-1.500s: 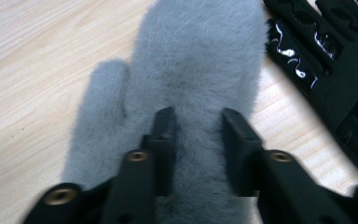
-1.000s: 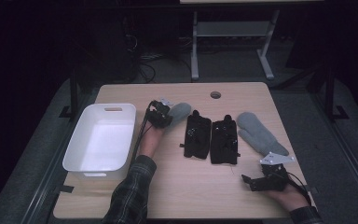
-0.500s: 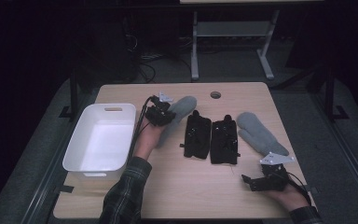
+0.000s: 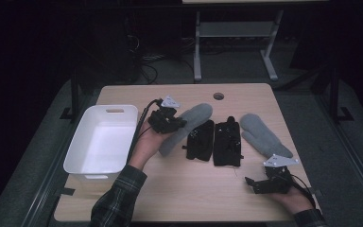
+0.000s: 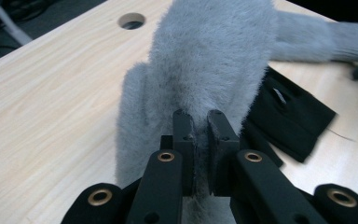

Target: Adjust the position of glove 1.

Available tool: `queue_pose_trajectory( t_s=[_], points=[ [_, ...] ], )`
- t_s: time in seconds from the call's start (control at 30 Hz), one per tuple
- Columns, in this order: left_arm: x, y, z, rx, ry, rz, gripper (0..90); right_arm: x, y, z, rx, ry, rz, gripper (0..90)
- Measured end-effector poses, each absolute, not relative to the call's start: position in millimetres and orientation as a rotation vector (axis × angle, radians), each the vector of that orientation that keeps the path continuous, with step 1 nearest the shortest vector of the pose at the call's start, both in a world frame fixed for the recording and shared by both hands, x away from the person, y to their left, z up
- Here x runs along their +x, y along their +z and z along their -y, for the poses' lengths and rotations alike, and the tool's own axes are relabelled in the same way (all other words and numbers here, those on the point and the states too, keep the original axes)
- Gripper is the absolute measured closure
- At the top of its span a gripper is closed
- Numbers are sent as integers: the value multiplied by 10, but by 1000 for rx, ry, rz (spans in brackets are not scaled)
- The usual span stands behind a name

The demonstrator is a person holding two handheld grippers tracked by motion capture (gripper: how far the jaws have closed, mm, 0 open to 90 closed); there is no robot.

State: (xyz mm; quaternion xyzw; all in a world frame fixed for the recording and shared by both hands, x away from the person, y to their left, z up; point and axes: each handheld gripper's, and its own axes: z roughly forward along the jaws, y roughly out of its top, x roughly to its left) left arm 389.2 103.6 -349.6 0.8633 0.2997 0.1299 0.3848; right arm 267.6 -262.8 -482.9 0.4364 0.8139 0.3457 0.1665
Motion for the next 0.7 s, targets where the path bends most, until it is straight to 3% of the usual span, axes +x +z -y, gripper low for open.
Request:
queue_pose_trajectory(
  t_s=[0.3, 0.7],
  points=[
    [3497, -3446, -1040, 2246, 258, -643, 838, 2676, -4829, 2626, 1244, 986, -2315, 48],
    [3033, -3785, -893, 2315, 179, -541, 837, 2675, -4829, 2627, 1244, 984, -2315, 50]
  ],
)
